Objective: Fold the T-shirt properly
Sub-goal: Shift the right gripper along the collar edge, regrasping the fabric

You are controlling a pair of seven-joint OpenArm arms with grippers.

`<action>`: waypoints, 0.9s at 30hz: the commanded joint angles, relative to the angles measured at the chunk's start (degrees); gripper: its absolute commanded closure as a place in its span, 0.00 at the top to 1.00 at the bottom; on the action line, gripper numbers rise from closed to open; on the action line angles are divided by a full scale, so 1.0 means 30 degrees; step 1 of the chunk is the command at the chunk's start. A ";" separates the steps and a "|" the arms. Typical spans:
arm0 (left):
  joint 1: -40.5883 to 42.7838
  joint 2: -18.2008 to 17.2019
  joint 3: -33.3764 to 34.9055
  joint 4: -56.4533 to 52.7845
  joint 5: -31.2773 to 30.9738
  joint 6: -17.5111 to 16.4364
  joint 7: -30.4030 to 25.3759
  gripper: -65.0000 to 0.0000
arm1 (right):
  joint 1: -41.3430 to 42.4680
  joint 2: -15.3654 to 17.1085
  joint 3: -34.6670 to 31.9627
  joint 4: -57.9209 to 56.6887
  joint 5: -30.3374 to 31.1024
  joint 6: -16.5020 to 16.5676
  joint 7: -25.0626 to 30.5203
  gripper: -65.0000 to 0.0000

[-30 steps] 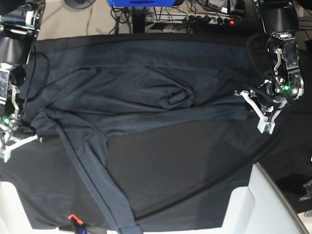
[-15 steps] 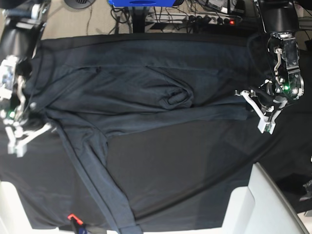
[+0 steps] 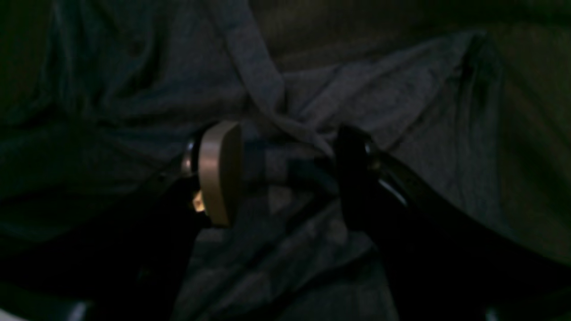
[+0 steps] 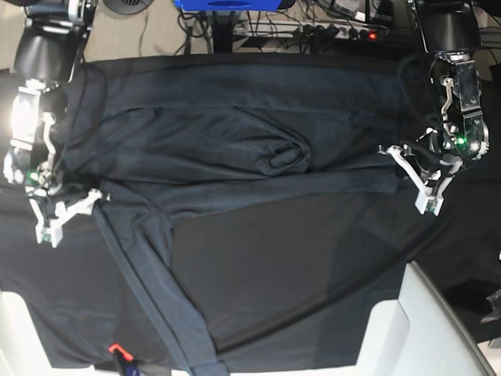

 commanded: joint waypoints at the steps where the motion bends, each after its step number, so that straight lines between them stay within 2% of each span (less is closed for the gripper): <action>1: -0.0239 -0.0301 -0.0087 0.0359 -0.0038 0.0030 -0.0253 0.00 | 0.0320 0.0249 -0.0006 0.0188 0.0081 0.0040 0.0328 0.45; 4: -0.0239 -0.0301 -0.0087 0.0359 -0.0038 0.0030 -0.0253 0.00 | 0.0320 0.0220 -0.0035 0.0218 0.0081 0.0040 0.0328 0.43; 18: -0.0239 -0.0301 -0.0146 0.0359 -0.0038 0.0030 -0.0253 0.00 | 0.0994 0.0220 -0.0035 -0.1658 0.0081 0.0040 0.0826 0.42; 24: -0.0239 -0.0301 -0.0146 0.0359 -0.0038 0.0030 -0.0253 0.00 | 0.1053 0.0220 -0.0035 -0.2068 0.0081 0.0040 0.0826 0.25; 27: -0.0239 -0.0301 -0.0146 0.0359 -0.0038 0.0030 -0.0253 0.00 | 0.1375 0.0249 0.0053 -0.2947 0.0081 0.0040 0.0855 0.22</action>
